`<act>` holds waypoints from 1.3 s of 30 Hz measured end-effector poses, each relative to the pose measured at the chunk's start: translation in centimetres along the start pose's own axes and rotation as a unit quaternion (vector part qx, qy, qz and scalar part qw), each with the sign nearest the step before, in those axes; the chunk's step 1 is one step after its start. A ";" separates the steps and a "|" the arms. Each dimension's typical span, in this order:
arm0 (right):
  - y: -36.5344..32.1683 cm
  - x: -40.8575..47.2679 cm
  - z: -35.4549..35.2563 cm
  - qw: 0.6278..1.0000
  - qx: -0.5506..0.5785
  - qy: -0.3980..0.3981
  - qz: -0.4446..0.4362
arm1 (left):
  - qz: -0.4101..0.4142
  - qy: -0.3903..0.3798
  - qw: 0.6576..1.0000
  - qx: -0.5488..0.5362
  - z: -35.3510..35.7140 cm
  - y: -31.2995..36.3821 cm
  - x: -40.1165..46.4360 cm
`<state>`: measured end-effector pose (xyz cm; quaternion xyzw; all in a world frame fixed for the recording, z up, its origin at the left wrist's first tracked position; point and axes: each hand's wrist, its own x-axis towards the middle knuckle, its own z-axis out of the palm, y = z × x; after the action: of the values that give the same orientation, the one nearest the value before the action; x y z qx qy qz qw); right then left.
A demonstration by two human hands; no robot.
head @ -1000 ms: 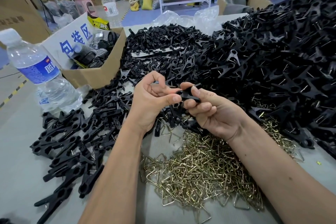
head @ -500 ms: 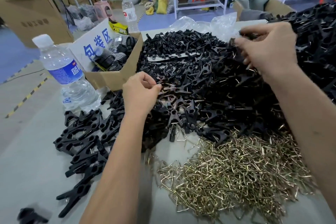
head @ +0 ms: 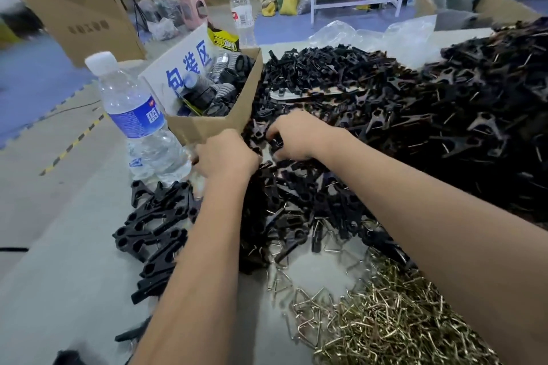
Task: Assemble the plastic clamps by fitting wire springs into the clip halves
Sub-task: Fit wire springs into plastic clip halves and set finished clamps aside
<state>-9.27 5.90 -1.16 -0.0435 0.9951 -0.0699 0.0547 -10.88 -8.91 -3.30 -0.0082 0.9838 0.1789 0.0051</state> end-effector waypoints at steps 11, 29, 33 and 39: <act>3.0 0.8 1.6 0.979 0.169 0.096 0.062 | 0.065 0.047 0.967 -0.242 0.5 -0.5 0.1; 4.9 -12.8 3.6 0.681 0.684 0.254 0.059 | 0.162 -0.139 0.760 -0.613 2.2 4.1 -5.9; 5.3 -16.4 5.2 0.668 0.682 0.294 0.055 | 0.223 -0.167 0.773 -0.570 2.9 3.7 -7.3; 5.3 -18.1 6.6 0.664 0.666 0.331 0.074 | 0.255 -0.068 0.839 -0.477 3.3 3.0 -7.5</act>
<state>8.99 11.94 -6.55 0.1048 0.6357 -0.7195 -0.2593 -3.37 -4.79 -5.24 0.2534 0.7416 0.6208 0.0222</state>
